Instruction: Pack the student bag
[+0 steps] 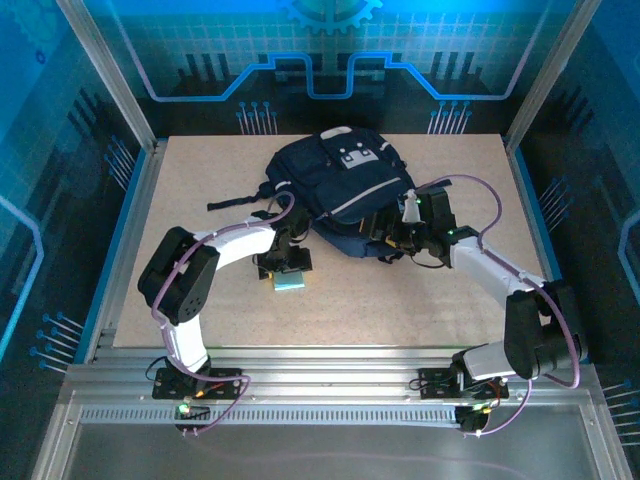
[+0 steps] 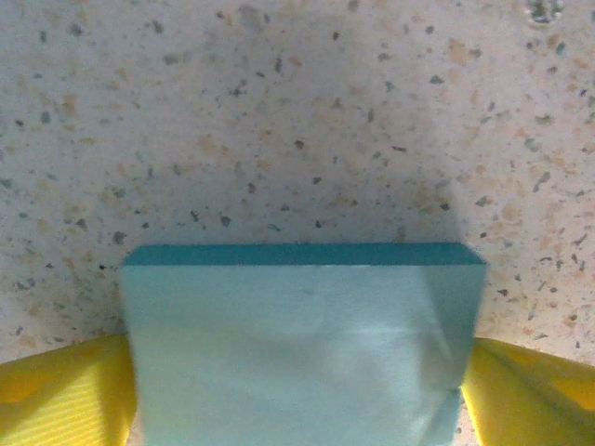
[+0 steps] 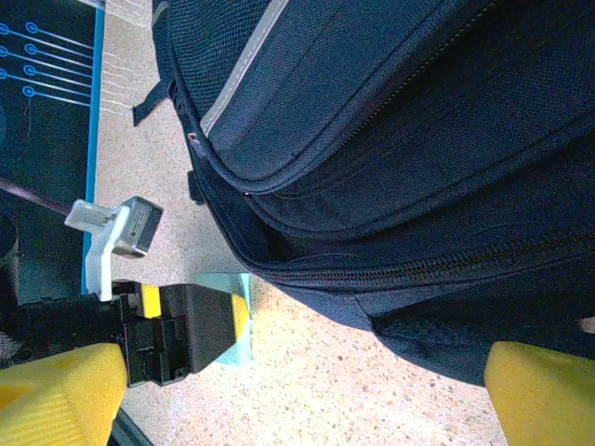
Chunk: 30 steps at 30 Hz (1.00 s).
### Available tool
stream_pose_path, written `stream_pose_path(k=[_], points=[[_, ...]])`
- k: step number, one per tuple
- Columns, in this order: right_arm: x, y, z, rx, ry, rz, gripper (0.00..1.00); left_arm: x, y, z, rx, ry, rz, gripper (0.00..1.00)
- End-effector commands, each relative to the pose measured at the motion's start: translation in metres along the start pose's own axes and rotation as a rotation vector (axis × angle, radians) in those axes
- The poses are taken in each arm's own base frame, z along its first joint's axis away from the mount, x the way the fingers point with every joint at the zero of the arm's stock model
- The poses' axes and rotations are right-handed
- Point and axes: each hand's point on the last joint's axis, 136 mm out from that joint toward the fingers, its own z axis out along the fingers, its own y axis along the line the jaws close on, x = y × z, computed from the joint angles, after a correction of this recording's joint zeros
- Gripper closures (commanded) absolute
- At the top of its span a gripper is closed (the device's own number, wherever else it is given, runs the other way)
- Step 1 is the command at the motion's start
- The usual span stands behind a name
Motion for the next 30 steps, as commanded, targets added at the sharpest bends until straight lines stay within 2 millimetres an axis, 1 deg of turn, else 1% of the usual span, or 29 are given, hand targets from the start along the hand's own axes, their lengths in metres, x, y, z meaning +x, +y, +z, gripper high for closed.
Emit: stream_pose_path(k=[1, 3, 7, 11, 14, 17, 21, 25, 27, 30], points=[[0.002, 0.008, -0.004, -0.01, -0.005, -0.033, 0.0, -0.001, -0.004, 0.006, 0.007, -0.001, 0.007, 0.21], [0.002, 0.011, -0.003, -0.025, -0.003, -0.039, 0.0, -0.005, -0.008, 0.0, 0.025, -0.021, 0.003, 0.28], [0.005, 0.023, 0.0, -0.071, 0.016, -0.07, 0.0, -0.017, -0.021, -0.022, 0.084, -0.07, -0.013, 0.31], [0.014, 0.04, 0.003, -0.111, 0.04, -0.138, 0.01, -0.031, -0.039, -0.05, 0.172, -0.126, -0.034, 0.31], [0.024, 0.055, 0.007, -0.162, 0.066, -0.195, 0.01, -0.042, -0.053, -0.073, 0.244, -0.172, -0.048, 0.31], [0.035, 0.064, 0.012, -0.187, 0.097, -0.235, 0.02, -0.049, -0.065, -0.09, 0.309, -0.202, -0.06, 0.3], [0.05, 0.07, 0.024, -0.218, 0.143, -0.248, 0.04, -0.051, -0.074, -0.099, 0.359, -0.205, -0.071, 0.3], [0.066, 0.074, 0.04, -0.231, 0.173, -0.277, 0.05, -0.049, -0.077, -0.105, 0.393, -0.202, -0.087, 0.3], [0.07, 0.076, 0.048, -0.234, 0.18, -0.291, 0.05, -0.047, -0.077, -0.109, 0.409, -0.203, -0.093, 0.3], [0.069, 0.079, 0.063, -0.245, 0.173, -0.297, 0.05, -0.045, -0.078, -0.116, 0.434, -0.207, -0.103, 0.3]])
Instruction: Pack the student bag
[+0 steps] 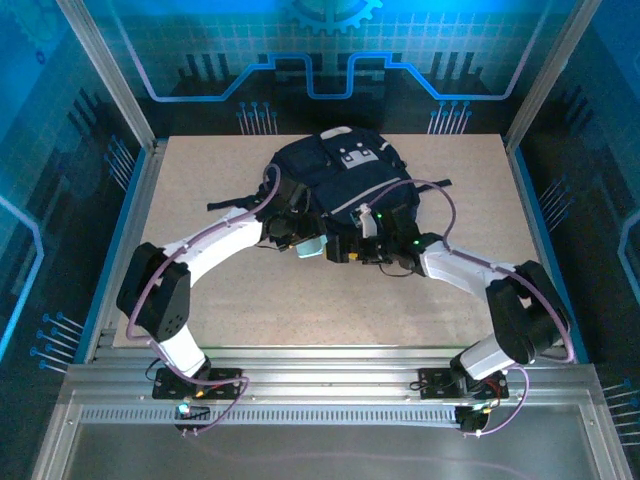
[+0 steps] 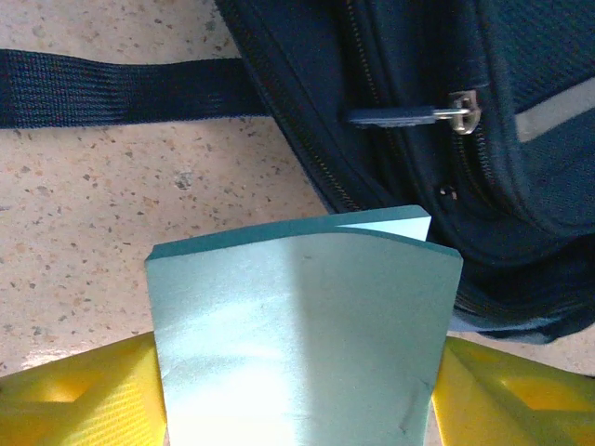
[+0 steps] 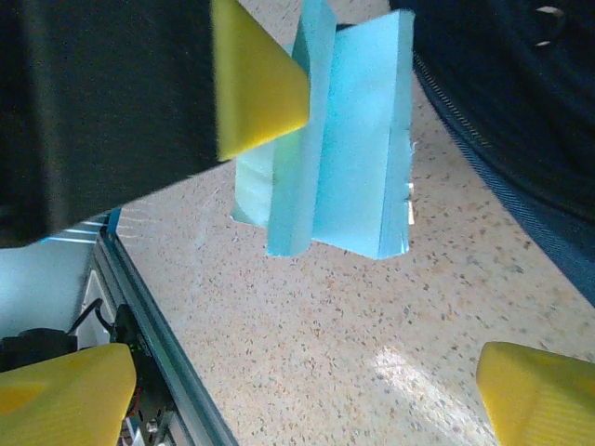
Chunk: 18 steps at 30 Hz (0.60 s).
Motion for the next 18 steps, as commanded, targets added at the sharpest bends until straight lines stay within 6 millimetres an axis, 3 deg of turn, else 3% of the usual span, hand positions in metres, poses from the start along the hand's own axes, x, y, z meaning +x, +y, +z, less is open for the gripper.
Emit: stream_pose_path(k=[1, 4, 5, 8, 14, 18], points=[[-0.012, 0.007, 0.016, -0.029, -0.033, -0.052, 0.04, 0.002, -0.014, -0.021, 0.082, -0.012, -0.028, 0.3], [-0.01, -0.003, 0.031, 0.006, -0.032, -0.042, 0.02, 0.002, -0.015, -0.027, 0.106, -0.025, -0.048, 0.3], [-0.021, 0.001, 0.033, 0.004, -0.059, -0.05, 0.02, 0.003, -0.014, -0.029, 0.11, -0.028, -0.053, 0.3], [-0.026, 0.0, 0.043, -0.011, -0.087, -0.021, 0.02, 0.005, -0.013, -0.032, 0.126, -0.032, -0.079, 0.3], [-0.038, 0.028, 0.054, -0.126, -0.143, -0.014, 0.05, 0.009, -0.007, -0.029, 0.154, -0.047, -0.15, 0.3], [-0.041, 0.036, 0.055, -0.132, -0.182, -0.008, 0.07, 0.01, -0.004, -0.028, 0.171, -0.066, -0.188, 0.3]])
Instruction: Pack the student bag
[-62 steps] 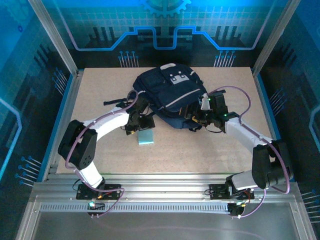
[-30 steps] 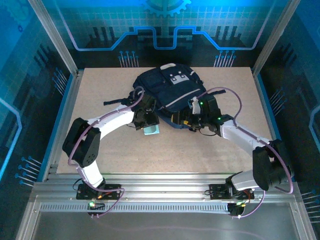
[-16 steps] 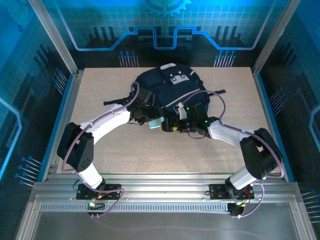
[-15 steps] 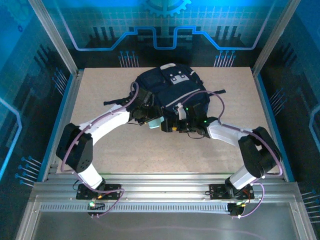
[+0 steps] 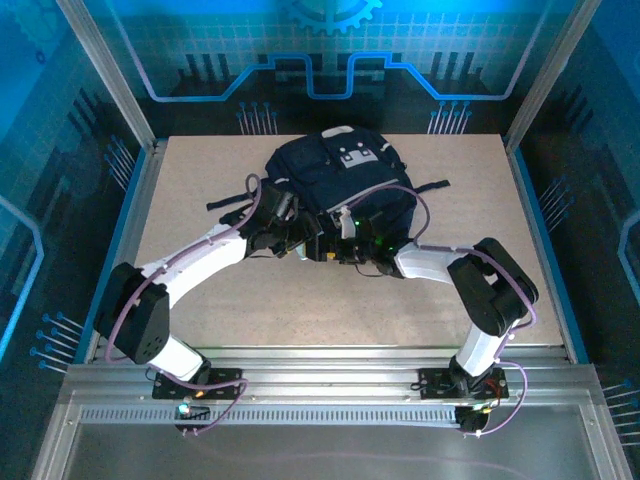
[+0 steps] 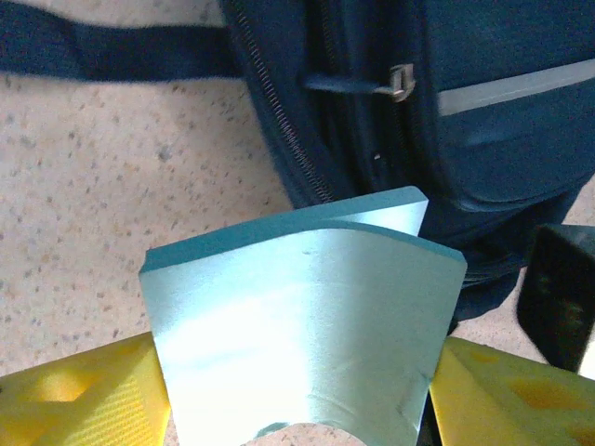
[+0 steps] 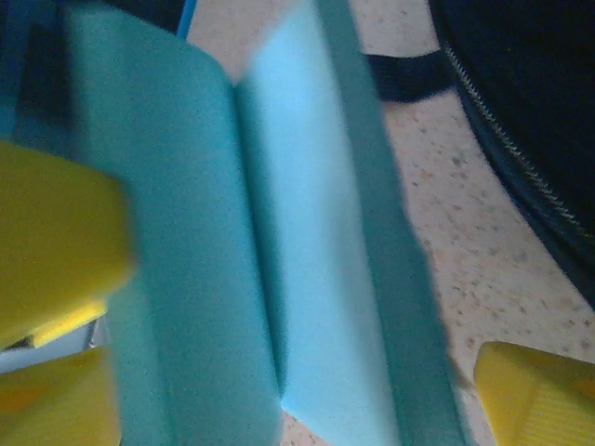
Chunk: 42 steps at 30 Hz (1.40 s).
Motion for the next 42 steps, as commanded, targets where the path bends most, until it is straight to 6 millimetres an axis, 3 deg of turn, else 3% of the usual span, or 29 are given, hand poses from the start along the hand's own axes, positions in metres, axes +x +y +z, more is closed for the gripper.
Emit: stream_pose_path(k=[1, 8, 14, 16, 18, 26, 31, 37, 39, 42], points=[[-0.03, 0.029, 0.002, -0.078, -0.128, -0.034, 0.09, 0.002, -0.006, -0.006, 0.053, -0.01, -0.048, 0.3], [-0.039, 0.027, 0.006, -0.085, -0.175, 0.008, 0.48, 0.004, -0.01, -0.005, 0.077, 0.005, -0.063, 0.29], [-0.034, 0.018, 0.005, -0.059, -0.175, 0.031, 0.68, 0.004, -0.007, -0.004, 0.071, -0.003, -0.076, 0.23], [-0.033, 0.016, 0.004, -0.05, -0.18, 0.038, 0.72, 0.002, -0.007, -0.005, 0.067, -0.013, -0.072, 0.17], [-0.033, 0.015, 0.001, -0.047, -0.182, 0.036, 0.77, -0.003, -0.007, -0.009, 0.051, -0.031, -0.052, 0.01], [-0.033, 0.015, -0.019, -0.022, -0.167, 0.018, 1.0, -0.045, -0.014, -0.035, -0.02, -0.158, 0.136, 0.01], [-0.036, 0.01, -0.056, 0.027, -0.179, 0.0, 1.0, -0.069, -0.039, -0.041, -0.027, -0.21, 0.34, 0.01], [-0.053, -0.006, -0.127, 0.174, -0.194, -0.021, 1.0, -0.083, -0.082, -0.022, 0.017, -0.197, 0.558, 0.01], [-0.064, -0.018, -0.155, 0.259, -0.207, -0.005, 1.0, -0.084, -0.095, -0.009, 0.021, -0.183, 0.637, 0.01], [-0.072, -0.053, -0.195, 0.406, -0.232, 0.098, 1.0, -0.082, -0.111, 0.012, 0.03, -0.135, 0.726, 0.01]])
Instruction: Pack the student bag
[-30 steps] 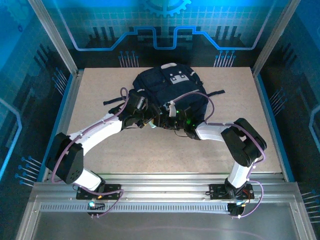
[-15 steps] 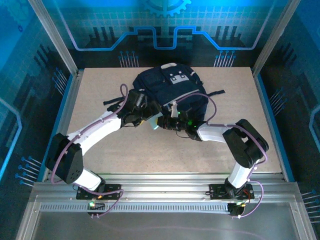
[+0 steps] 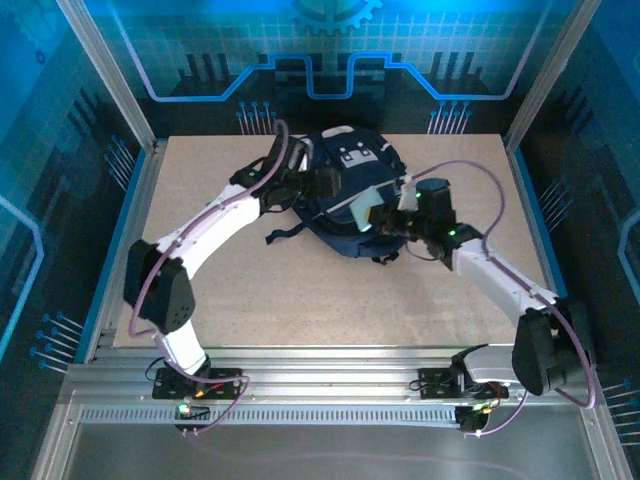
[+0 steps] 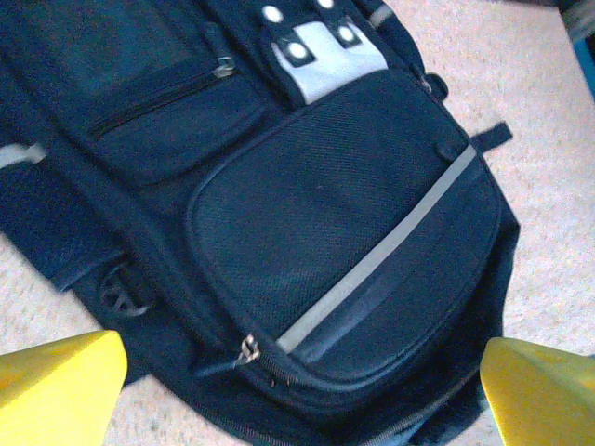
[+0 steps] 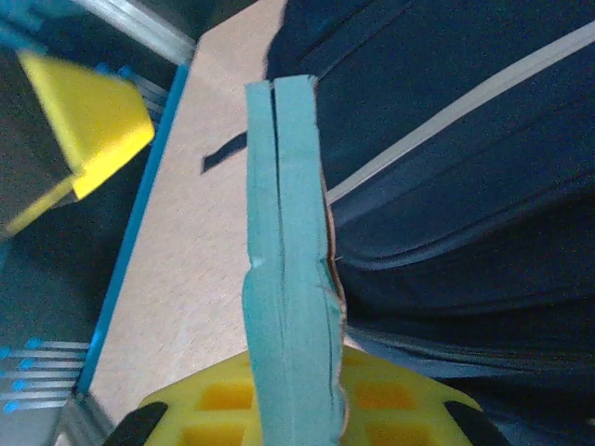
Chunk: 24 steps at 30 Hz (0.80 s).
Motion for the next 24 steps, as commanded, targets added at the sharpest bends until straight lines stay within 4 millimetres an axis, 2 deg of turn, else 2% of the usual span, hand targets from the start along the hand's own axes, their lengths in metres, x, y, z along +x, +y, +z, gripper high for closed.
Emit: stream_pose_path(k=[1, 7, 11, 14, 17, 24], points=[[0.001, -0.05, -0.034, 0.182, 0.058, 0.061, 1.0, 0.006, -0.022, 0.019, 0.054, 0.074, 0.18, 0.01], [-0.022, -0.107, -0.071, 0.225, -0.049, 0.21, 0.99, 0.021, -0.055, 0.051, 0.082, 0.145, 0.411, 0.01], [-0.033, -0.137, -0.092, 0.253, -0.095, 0.281, 0.98, 0.032, -0.07, 0.066, 0.04, 0.161, 0.57, 0.01], [-0.037, -0.151, -0.105, 0.255, -0.117, 0.329, 0.97, 0.039, -0.079, 0.076, 0.039, 0.173, 0.628, 0.01], [-0.036, -0.16, -0.111, 0.258, -0.132, 0.358, 0.97, 0.047, -0.079, 0.089, 0.026, 0.201, 0.664, 0.02], [-0.029, -0.16, -0.112, 0.241, -0.131, 0.372, 0.95, 0.064, -0.064, 0.123, -0.048, 0.276, 0.756, 0.07]])
